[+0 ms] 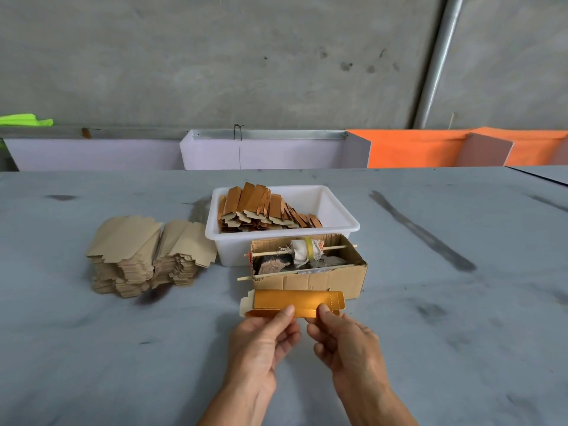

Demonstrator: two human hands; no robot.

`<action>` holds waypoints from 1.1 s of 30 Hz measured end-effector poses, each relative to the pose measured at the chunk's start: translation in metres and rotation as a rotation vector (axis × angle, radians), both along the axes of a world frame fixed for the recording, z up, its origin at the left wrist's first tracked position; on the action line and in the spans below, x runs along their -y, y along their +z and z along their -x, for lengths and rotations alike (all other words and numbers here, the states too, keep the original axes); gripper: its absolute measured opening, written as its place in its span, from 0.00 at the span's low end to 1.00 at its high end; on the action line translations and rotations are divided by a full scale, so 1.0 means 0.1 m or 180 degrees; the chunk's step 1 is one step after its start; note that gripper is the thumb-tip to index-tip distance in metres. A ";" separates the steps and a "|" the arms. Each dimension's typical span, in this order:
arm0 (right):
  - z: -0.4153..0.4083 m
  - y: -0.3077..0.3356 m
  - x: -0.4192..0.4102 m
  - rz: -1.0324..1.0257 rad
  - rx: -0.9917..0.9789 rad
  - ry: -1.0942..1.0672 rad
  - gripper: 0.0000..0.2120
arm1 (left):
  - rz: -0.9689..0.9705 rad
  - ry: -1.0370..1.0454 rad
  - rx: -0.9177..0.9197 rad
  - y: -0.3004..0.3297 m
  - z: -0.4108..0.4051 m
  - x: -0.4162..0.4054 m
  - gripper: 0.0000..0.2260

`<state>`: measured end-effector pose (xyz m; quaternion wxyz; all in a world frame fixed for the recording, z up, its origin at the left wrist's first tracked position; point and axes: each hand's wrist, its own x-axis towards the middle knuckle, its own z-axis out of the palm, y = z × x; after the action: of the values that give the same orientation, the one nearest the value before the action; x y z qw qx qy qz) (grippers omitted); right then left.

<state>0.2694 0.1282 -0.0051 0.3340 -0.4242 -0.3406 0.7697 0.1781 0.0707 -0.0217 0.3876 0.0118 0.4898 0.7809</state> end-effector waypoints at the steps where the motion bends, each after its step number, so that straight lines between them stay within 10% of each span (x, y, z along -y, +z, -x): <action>1: -0.01 0.01 -0.02 -0.0019 0.0016 0.0025 0.03 | 0.0018 -0.0019 -0.0065 0.00 0.02 -0.02 0.03; 15: 0.14 0.59 -0.79 -0.3164 0.2381 -0.0042 0.09 | 0.0243 0.0482 -0.0553 -0.09 0.25 -0.15 0.05; 33: 0.80 0.57 -1.27 -0.2187 0.3844 0.1940 0.09 | 0.0227 0.0369 -0.0483 -0.26 0.28 -0.20 0.04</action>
<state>0.1893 0.2551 0.0517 -0.0246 -0.5312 -0.7871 0.3126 0.1499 0.0904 -0.0481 0.3037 0.0288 0.5452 0.7809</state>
